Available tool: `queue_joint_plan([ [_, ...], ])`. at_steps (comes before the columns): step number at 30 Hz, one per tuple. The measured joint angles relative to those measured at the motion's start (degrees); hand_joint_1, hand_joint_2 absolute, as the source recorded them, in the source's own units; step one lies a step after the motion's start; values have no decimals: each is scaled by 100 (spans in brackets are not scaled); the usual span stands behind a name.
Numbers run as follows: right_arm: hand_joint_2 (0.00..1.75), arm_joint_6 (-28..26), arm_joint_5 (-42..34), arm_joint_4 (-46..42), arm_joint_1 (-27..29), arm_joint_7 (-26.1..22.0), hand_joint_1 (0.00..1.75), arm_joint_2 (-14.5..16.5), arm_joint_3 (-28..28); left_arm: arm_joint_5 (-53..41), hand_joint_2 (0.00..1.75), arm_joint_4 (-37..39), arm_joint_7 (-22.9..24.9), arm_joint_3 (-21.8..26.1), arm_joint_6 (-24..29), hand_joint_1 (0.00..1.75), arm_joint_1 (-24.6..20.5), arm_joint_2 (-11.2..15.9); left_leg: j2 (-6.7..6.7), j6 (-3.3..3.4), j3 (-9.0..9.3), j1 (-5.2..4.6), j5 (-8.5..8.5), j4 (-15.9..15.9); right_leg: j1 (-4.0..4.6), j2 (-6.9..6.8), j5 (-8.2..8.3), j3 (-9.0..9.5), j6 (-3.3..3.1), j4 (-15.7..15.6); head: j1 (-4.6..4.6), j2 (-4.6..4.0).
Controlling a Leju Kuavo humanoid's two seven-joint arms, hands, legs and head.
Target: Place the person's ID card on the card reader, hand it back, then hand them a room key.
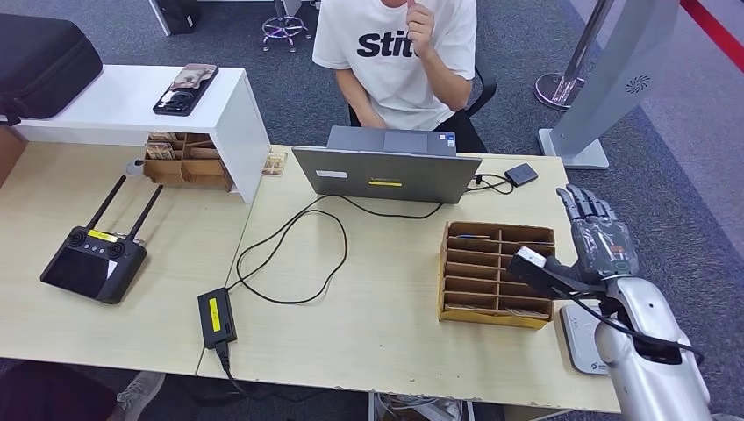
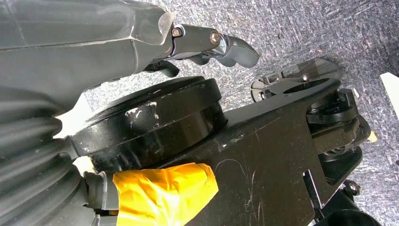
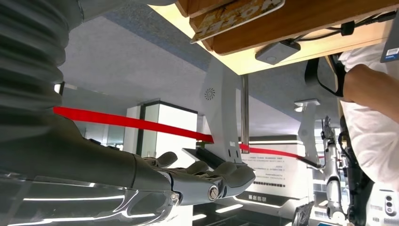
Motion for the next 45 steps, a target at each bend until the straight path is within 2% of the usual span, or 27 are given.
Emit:
queue_joint_plan([
  [14,175,58,-50,104,-156,-24,0,125,11,-6,175,0,-7,0,4,0,0,0,-1,0,0,0,0,0,0,-1,0,0,0,0,0,0],
  [45,175,176,-482,337,-109,-192,0,344,-22,20,175,0,-15,0,6,0,3,2,0,0,0,0,0,0,0,0,0,-2,0,-1,0,0],
])
